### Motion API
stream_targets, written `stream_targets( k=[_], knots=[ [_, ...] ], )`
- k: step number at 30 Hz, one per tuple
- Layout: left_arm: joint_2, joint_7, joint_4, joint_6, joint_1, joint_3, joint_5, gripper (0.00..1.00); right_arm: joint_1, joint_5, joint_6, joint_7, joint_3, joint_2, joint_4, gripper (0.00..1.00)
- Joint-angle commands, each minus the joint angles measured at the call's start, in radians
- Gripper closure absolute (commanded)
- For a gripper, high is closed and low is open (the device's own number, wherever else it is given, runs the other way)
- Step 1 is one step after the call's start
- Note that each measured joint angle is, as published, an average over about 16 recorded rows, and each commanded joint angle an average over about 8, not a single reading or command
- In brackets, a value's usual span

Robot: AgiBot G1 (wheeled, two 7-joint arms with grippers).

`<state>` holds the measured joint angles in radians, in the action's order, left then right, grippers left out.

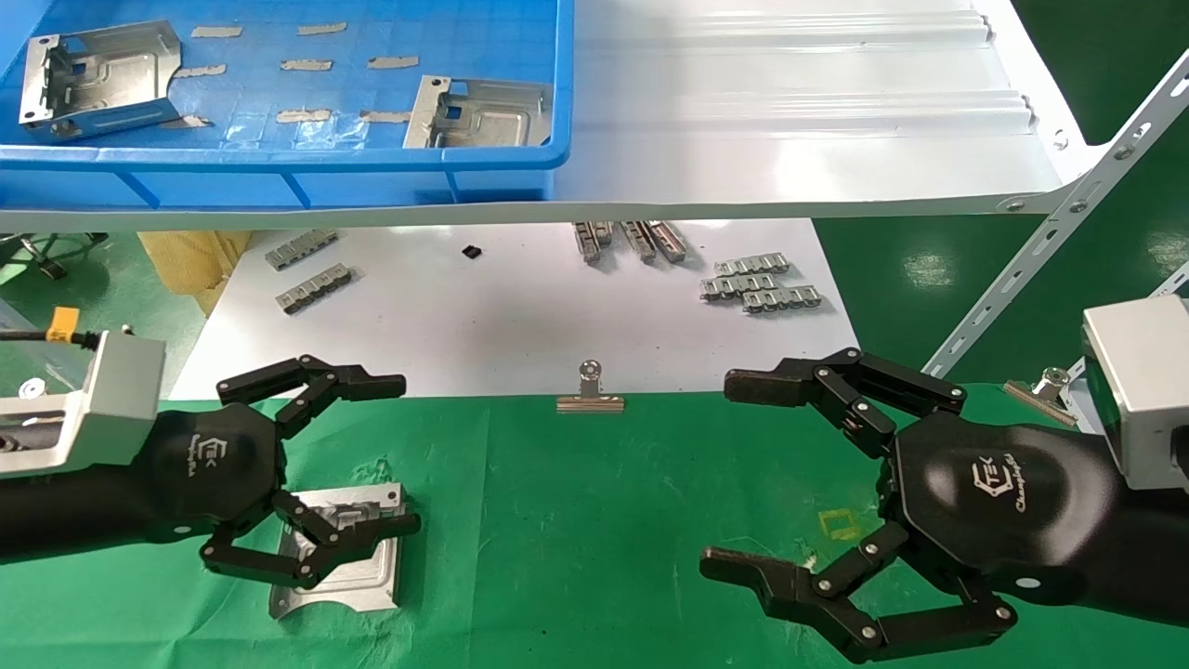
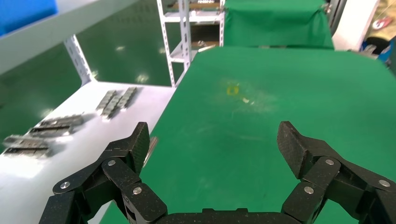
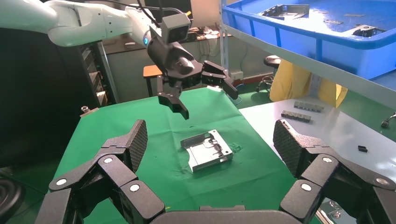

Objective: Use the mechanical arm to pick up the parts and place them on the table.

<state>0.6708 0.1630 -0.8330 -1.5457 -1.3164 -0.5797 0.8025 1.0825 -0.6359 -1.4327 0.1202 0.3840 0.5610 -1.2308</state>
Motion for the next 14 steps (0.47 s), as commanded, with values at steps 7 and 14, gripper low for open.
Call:
stream_targets(
  k=[7,14],
  knots=[
    [-0.017,-0.099,-0.127,0.014,0.068,0.085,-0.020,0.00,0.000,0.000,0.000,0.000,0.000,0.000,0.000,0.00],
    [-0.028,-0.167,-0.215,0.024,0.115,0.143,-0.034,0.00,0.000,0.000,0.000,0.000,0.000,0.000,0.000,0.00]
  ],
)
